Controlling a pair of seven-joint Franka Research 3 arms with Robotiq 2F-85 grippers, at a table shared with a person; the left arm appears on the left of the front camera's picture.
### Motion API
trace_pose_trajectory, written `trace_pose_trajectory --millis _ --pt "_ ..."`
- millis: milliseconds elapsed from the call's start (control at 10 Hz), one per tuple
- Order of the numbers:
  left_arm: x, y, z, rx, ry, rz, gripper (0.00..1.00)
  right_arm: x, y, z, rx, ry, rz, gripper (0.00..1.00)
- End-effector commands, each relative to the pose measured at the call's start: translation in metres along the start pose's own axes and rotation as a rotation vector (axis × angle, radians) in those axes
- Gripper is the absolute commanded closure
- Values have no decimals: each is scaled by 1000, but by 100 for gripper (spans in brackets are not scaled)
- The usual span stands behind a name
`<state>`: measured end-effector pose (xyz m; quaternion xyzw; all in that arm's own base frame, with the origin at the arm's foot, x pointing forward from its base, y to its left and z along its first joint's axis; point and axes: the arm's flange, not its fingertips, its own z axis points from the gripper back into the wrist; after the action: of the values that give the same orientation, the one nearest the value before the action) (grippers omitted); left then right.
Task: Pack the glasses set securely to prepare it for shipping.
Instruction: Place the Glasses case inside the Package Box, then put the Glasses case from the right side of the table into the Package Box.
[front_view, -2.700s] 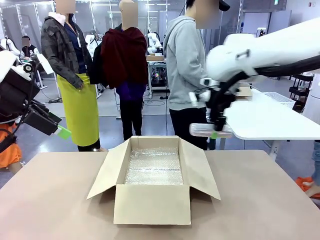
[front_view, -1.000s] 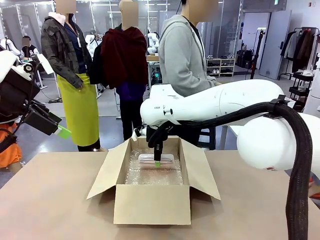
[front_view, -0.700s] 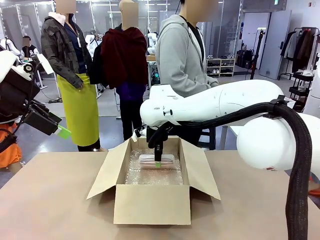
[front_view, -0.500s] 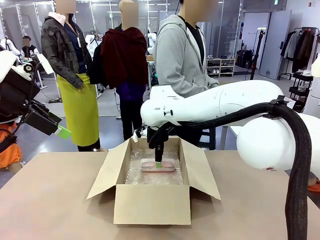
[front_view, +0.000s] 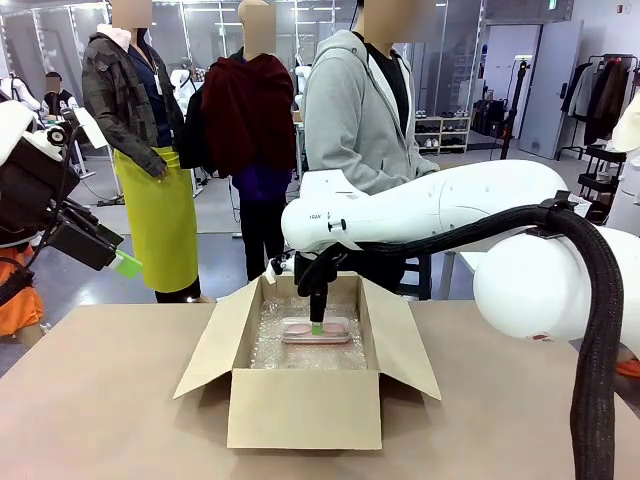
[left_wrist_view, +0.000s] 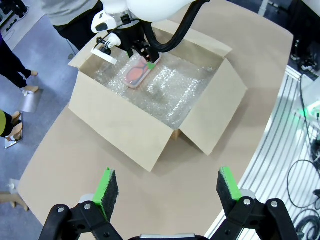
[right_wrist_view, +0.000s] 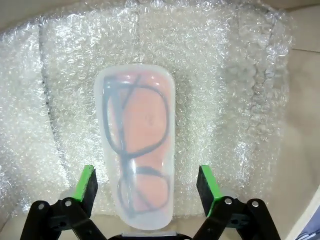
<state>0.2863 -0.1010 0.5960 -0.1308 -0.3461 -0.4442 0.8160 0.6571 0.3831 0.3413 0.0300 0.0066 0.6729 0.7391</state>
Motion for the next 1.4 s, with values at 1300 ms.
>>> trace_pose_trajectory --millis 1300 --pt "0 0 1 -1 -6 -4 0 -22 17 57 -109 -9 -37 0"
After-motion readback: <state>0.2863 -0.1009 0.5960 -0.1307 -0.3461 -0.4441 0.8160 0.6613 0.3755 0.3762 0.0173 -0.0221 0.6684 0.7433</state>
